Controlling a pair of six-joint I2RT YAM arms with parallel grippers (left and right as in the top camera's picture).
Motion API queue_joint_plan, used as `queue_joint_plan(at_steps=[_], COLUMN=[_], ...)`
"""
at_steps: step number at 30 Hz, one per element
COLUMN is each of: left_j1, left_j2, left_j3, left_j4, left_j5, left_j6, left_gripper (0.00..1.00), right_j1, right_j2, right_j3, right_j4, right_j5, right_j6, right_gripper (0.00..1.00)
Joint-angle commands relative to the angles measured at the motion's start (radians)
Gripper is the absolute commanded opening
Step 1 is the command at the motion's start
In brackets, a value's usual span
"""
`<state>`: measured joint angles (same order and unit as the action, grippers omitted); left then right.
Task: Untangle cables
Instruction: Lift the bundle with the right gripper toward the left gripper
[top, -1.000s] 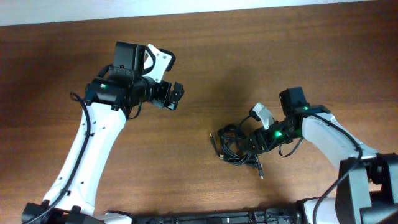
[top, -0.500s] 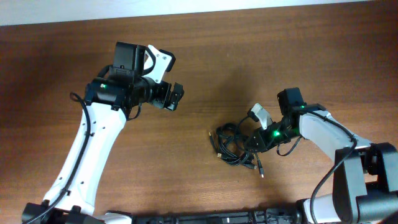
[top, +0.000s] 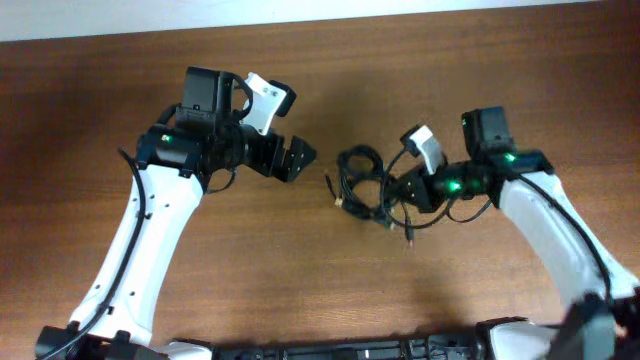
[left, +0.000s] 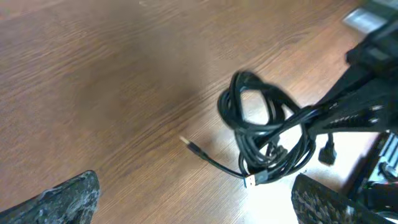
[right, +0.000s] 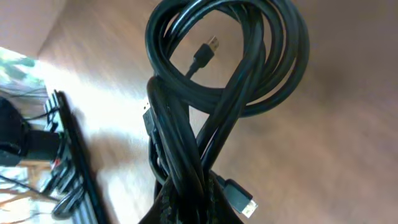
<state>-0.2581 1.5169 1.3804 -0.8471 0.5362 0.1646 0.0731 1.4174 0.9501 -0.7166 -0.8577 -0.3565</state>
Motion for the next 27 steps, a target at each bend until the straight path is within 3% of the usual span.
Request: queue_joint_plan(at_steps=[1,5,11,20,24,27], left_j1=[-0.001,-0.002,-0.002,-0.056,-0.110,-0.114], left_j2=[0.007,0.007,0.007,0.007,0.007,0.007], left_j3=[0.060,0.134,0.150,0.150,0.150,0.150], left_j4=[-0.003,0.001,0.133,0.226,0.226,0.218], left_j5=[0.053,0.195,0.516,0.513,0.433,0.431], left_j6=[0.006,0.010,0.009,-0.142,-0.143,-0.142], left_gripper=[0.99,0.99,0.99,0.99,0.99,0.99], right_j1=[0.005,0.005,0.005,0.005,0.005,0.018], right_j2=[-0.148,-0.259,-0.269,-0.270,-0.270,-0.272], right_j3=[0.048,0.049,0.049,0.049,0.049,0.049], right_j4=[0.101,0.230,0.258,0.365,0.341,0.311], right_j5=[-0.062,-0.043,-0.022,-0.031,-0.230,-0.264], right_j6=[-0.036,-0.064,-0.205,-0.212,-0.212,-0.212], right_gripper=[0.04,0.04,0.04,0.04,0.04,0.04])
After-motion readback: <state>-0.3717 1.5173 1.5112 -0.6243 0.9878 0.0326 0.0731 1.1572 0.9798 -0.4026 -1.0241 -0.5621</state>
